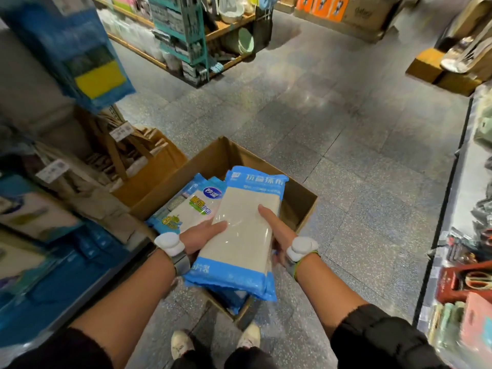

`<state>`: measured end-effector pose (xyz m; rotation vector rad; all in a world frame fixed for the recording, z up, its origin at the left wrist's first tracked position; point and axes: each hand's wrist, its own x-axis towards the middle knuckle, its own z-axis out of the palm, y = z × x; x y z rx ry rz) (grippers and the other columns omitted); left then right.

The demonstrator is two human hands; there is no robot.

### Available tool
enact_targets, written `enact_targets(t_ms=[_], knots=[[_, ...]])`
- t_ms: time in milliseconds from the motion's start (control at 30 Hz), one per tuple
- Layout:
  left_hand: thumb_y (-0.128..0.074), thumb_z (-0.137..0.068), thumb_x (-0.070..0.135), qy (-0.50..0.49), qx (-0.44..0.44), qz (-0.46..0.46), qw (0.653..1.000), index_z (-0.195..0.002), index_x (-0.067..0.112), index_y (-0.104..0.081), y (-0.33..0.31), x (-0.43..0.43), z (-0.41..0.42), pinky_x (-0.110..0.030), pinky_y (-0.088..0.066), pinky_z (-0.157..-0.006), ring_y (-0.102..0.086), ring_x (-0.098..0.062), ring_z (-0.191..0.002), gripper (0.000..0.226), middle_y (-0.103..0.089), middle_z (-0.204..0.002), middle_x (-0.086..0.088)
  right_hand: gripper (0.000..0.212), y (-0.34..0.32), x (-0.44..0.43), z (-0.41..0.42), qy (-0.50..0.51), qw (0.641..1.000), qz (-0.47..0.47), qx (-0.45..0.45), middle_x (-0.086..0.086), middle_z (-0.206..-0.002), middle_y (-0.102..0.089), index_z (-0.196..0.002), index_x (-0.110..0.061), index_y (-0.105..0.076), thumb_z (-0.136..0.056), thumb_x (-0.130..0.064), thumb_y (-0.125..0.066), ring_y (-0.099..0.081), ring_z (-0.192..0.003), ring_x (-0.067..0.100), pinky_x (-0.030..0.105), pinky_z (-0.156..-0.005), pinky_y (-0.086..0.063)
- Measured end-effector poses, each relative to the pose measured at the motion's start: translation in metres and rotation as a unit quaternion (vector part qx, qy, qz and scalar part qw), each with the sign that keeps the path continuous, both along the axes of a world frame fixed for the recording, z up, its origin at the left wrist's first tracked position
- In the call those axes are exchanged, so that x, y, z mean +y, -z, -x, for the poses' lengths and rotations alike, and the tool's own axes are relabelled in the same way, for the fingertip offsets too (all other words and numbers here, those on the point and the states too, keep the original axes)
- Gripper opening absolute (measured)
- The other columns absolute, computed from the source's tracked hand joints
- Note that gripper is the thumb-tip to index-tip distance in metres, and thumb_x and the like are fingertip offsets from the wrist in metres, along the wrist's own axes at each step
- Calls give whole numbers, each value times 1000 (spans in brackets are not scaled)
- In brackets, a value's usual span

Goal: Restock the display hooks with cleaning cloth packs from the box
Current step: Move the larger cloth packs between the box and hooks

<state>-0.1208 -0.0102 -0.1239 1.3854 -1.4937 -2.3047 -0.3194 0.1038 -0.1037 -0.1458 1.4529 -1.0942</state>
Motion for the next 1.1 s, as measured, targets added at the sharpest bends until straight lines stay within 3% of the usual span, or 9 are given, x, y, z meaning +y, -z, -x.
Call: enact_targets(t_ms=[100, 167, 300, 400, 600, 700, 800, 967, 1100], knots=[[-79, -69, 73, -39, 10, 31, 999, -143, 23, -51, -13, -1, -27, -48, -52, -107, -71, -24, -113, 94, -70, -130, -4, 64, -20, -19, -18, -50, 998, 35, 18, 5, -104, -78, -123, -24, -67, -71, -57, -82, -77, -87, 25, 37, -66, -63], [-86, -60, 72, -67, 35, 33, 997, -146, 23, -51, -9, -5, -54, -53, -51, -108, -69, -32, -118, 105, -69, -133, -8, 53, -30, -31, -32, -68, 994, 71, 35, 10, -108, -77, -124, -19, -67, -79, -44, -80, -76, -94, 29, 33, -64, -61], [-90, -63, 60, -122, 56, 5, 991, -138, 16, -59, -57, 9, -85, -55, -49, -109, -66, -39, -121, 93, -70, -129, -16, 51, -46, -45, -61, -110, 988, 105, 22, 12, -115, -75, -125, -19, -67, -79, -38, -81, -72, -105, 32, 51, -95, -57], [-67, -92, 56, -198, 63, -35, 978, -121, 14, -70, -82, 16, -129, -51, -51, -104, -67, -37, -115, 51, -74, -121, -16, 42, -68, -50, -100, -137, 984, 112, 14, 14, -112, -75, -122, -17, -70, -84, -34, -76, -72, -105, 33, 46, -90, -60], [-70, -78, 71, -289, 121, -21, 949, -136, 19, -65, -108, 19, -219, -49, -47, -111, -63, -33, -127, 78, -67, -136, -14, 38, -95, -47, -186, -192, 975, 111, -28, 14, -111, -75, -121, -10, -70, -86, -26, -73, -74, -93, 27, 41, -91, -59], [-60, -85, 68, -316, 119, -7, 941, -124, 18, -73, -124, 24, -253, -40, -58, -88, -73, -30, -107, 65, -73, -124, -14, 36, -101, -44, -223, -213, 971, 100, -42, 14, -106, -76, -120, -8, -70, -87, -21, -70, -75, -84, 26, 37, -78, -61], [-64, -80, 71, -342, 123, 0, 932, -123, 19, -73, -132, 38, -309, -38, -61, -79, -76, -29, -98, 68, -76, -118, -14, 38, -106, -39, -275, -251, 962, 90, -52, 16, -110, -75, -116, -9, -72, -81, -25, -73, -74, -91, 31, 43, -85, -60], [-80, -62, 77, -424, 73, 56, 901, -121, 17, -74, -140, 60, -389, -56, -55, -100, -73, -36, -106, 85, -77, -111, -16, 39, -123, -41, -359, -292, 947, 133, -32, 16, -108, -76, -119, -13, -70, -84, -28, -74, -73, -94, 33, 54, -97, -55], [-80, -58, 80, -473, 68, 62, 876, -117, 21, -76, -143, 72, -450, -57, -52, -102, -72, -37, -108, 83, -77, -111, -15, 46, -144, -57, -424, -295, 936, 192, 0, 14, -119, -73, -124, -22, -69, -85, -47, -73, -69, -110, 35, 58, -103, -49]])
